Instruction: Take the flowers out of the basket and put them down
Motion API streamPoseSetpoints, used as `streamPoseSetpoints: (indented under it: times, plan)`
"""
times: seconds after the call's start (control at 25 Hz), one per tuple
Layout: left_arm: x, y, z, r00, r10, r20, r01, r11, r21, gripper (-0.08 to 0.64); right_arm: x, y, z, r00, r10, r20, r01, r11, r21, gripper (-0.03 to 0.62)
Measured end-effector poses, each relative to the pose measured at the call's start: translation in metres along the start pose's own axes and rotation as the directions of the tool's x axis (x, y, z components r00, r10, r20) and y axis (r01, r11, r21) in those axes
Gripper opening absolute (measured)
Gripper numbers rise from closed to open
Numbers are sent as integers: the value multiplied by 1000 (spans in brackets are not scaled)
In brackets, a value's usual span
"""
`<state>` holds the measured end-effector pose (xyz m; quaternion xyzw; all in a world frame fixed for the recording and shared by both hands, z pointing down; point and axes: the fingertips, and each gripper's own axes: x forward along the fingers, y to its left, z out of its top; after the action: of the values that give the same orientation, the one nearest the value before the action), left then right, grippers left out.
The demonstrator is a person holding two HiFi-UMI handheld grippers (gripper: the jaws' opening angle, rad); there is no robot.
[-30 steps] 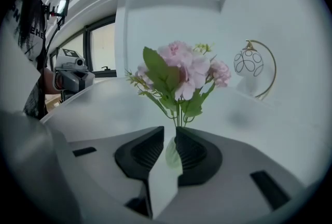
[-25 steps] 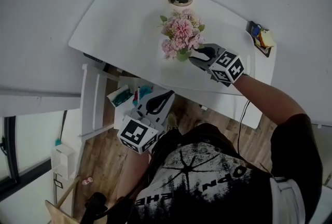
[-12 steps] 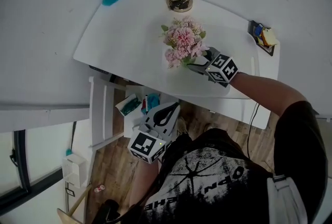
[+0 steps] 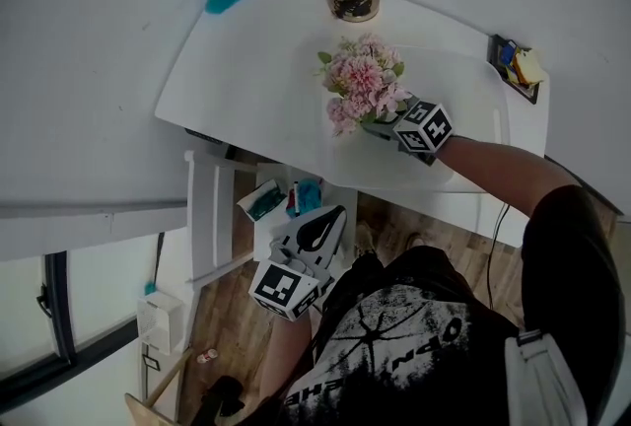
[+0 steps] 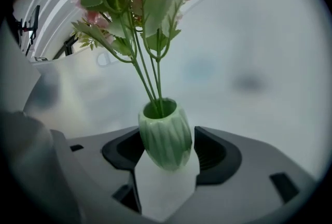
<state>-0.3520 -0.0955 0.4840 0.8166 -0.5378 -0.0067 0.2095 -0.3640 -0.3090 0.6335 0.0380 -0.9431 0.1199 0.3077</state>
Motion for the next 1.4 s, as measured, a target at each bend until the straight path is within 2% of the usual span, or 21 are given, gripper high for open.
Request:
streamPoseSetpoints:
  times: [0.48, 0.84, 1.16, 1.4]
  plan:
    - [-10, 4, -21, 999, 41, -30, -42, 999, -32, 15, 15, 5, 1, 997, 71, 35, -69, 996, -55, 278]
    - [-9, 4, -21, 998, 50, -29, -51, 998, -31, 15, 16, 15, 5, 993, 113, 28, -110, 990, -91, 276]
    - [-5, 5, -10, 999, 40, -6, -40, 999, -19, 15, 8, 16, 20, 994, 110, 21, -107, 988, -112, 276]
    - [5, -8, -5, 1000, -1, -2, 1, 1000, 1, 15, -3, 15, 35, 995, 99, 17, -97, 989, -110, 276]
